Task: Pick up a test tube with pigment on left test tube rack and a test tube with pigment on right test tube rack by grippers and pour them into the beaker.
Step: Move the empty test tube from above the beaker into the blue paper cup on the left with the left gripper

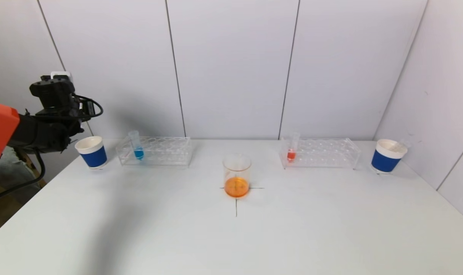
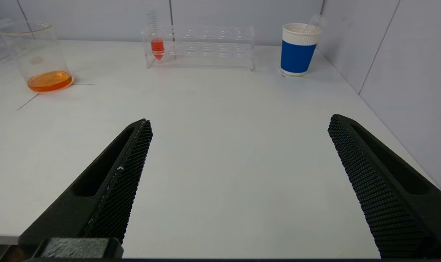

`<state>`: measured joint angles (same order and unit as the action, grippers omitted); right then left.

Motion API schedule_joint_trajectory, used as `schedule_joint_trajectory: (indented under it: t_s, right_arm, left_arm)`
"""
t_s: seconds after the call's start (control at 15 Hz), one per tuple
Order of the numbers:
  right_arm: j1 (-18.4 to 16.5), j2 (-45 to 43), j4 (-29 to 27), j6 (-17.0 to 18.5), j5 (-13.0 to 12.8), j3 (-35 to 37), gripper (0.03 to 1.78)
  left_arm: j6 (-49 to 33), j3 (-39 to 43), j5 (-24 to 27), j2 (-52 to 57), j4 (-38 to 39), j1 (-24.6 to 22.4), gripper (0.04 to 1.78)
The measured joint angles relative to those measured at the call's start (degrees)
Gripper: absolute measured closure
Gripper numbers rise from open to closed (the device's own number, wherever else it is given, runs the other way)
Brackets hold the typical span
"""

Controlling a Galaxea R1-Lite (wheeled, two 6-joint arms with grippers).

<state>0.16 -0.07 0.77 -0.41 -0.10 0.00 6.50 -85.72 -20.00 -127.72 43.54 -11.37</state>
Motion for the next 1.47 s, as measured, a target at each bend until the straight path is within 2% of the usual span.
schedule_joint_trajectory:
  t_s: [0.27,0.87,1.47]
  right_arm:
    - [0.0,0.0,0.0,0.0,0.0,0.0,0.05]
    - [0.0,0.0,0.0,0.0,0.0,0.0,0.05]
    - [0.0,0.0,0.0,0.0,0.0,0.0,0.05]
  left_arm:
    - [0.0,4.1,2.0,-1.5,4.4,-0.1,1.38]
    - [0.0,10.8,2.3,-2.5,10.5,0.0,1.38]
    - [-0.5,13.2,2.6,-3.8,12.7,0.2,1.38]
